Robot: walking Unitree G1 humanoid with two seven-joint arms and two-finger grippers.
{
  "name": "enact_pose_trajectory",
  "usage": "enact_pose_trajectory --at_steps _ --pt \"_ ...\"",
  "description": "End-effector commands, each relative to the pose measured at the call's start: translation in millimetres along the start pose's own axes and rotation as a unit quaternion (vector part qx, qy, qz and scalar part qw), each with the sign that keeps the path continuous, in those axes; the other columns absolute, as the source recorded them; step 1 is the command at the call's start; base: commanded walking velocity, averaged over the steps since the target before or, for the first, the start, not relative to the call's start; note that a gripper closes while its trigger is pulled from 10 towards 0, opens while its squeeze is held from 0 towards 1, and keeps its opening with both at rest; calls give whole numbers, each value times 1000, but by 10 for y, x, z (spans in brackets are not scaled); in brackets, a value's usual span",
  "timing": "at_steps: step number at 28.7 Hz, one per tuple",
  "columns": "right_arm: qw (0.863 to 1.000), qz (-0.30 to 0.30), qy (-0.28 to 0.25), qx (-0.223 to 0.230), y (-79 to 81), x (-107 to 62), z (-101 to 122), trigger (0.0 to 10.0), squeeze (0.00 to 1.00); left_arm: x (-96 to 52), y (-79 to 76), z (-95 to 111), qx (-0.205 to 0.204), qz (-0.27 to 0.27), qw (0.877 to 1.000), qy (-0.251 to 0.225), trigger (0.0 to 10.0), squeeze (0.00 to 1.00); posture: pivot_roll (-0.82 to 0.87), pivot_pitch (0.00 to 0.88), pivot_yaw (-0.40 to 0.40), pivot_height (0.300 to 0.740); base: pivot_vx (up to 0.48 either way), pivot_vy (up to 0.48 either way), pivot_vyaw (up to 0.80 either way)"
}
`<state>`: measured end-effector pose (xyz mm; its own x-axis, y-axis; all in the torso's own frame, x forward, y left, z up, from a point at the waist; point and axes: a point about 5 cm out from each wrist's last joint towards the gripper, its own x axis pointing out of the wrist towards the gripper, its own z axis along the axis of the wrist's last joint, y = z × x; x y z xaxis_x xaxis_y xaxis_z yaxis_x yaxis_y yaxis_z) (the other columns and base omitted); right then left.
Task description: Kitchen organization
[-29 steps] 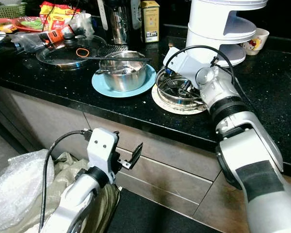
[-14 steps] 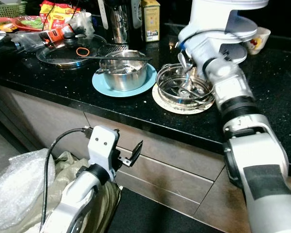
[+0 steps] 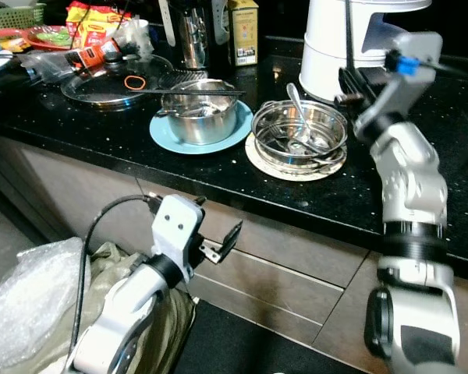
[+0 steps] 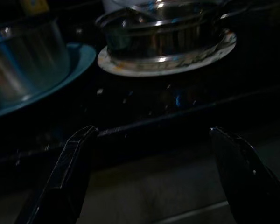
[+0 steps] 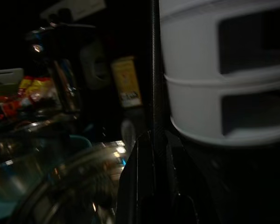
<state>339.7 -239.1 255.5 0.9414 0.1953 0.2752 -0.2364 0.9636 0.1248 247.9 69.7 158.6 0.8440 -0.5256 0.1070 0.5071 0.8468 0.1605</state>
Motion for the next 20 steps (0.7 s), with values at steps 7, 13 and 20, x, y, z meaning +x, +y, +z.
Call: enact_pose_trajectory --at_steps 7,13,20 --pt "995 -61 65 -41 -134 -153 -124 10000 0 44 71 -7 3 0 1000 -5 10000 0 30 0 23 736 0 0 0" --pt "991 -83 87 -61 -156 -171 -160 0 0 66 83 19 5 4 1000 -11 10000 0 35 0 17 736 0 0 0" --pt "984 -123 105 -77 -223 -184 -156 1451 0 72 153 56 2 16 1000 -20 10000 0 36 0 13 736 0 0 0"
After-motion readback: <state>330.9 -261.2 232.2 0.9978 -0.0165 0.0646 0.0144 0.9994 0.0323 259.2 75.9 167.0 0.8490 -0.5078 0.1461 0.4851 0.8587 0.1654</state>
